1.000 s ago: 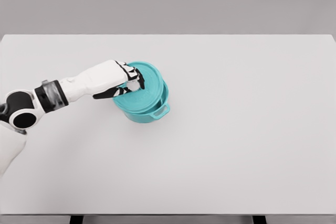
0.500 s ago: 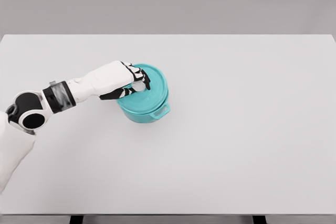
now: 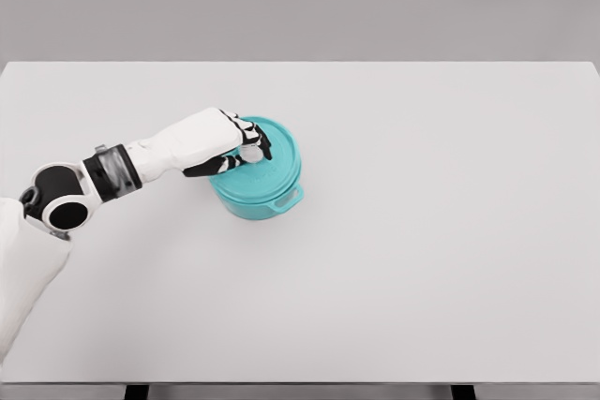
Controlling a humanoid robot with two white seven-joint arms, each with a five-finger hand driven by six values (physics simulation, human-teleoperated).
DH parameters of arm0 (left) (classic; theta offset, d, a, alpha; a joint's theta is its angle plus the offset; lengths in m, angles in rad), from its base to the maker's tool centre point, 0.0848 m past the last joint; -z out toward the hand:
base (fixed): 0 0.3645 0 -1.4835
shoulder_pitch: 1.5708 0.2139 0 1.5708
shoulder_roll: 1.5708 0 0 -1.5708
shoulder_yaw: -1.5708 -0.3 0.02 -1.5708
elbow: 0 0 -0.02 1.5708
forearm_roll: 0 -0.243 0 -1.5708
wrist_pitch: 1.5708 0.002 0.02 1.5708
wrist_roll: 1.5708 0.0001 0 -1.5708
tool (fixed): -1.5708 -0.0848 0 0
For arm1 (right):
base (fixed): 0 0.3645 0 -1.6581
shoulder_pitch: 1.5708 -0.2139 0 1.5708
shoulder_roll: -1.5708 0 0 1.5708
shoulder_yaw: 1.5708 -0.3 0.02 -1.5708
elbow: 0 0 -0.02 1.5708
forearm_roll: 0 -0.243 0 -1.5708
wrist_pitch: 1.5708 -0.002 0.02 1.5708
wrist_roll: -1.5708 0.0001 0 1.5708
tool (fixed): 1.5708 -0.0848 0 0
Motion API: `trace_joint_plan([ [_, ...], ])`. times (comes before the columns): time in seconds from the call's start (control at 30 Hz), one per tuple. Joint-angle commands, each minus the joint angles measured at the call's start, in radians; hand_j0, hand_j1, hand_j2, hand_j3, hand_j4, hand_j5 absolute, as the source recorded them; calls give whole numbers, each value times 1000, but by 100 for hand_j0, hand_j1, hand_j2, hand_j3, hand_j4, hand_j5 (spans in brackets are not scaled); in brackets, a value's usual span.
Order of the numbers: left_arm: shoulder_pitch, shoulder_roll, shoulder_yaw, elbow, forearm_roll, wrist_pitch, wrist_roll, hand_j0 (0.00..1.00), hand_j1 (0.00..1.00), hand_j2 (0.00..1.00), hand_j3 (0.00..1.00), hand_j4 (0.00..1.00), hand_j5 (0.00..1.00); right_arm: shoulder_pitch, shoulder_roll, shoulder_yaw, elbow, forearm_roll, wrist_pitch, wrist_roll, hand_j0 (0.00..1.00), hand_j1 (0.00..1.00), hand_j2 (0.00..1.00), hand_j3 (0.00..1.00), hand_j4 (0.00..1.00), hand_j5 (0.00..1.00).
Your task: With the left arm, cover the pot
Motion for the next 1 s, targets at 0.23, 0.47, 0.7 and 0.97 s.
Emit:
trace_joint_plan([
  [0.23, 0, -1, -4, 0, -8, -8, -20, 69, 69, 69, 69, 69, 69, 2, 0, 0, 0, 0, 0, 0, 100, 100, 100, 100, 100, 100],
  [0.47, 0, -1, -4, 0, -8, -8, -20, 72, 72, 72, 72, 72, 72, 2, 0, 0, 1, 0, 0, 0, 100, 100, 100, 100, 100, 100],
  [0.7, 0, 0, -1, 0, -6, -8, -18, 81, 81, 81, 81, 81, 81, 2, 0, 0, 1, 0, 0, 0, 100, 100, 100, 100, 100, 100],
  [0.97, 0, 0, 1, -4, -5, -8, -18, 87, 87, 87, 87, 87, 87, 2, 0, 0, 1, 0, 0, 0, 100, 100, 100, 100, 100, 100],
])
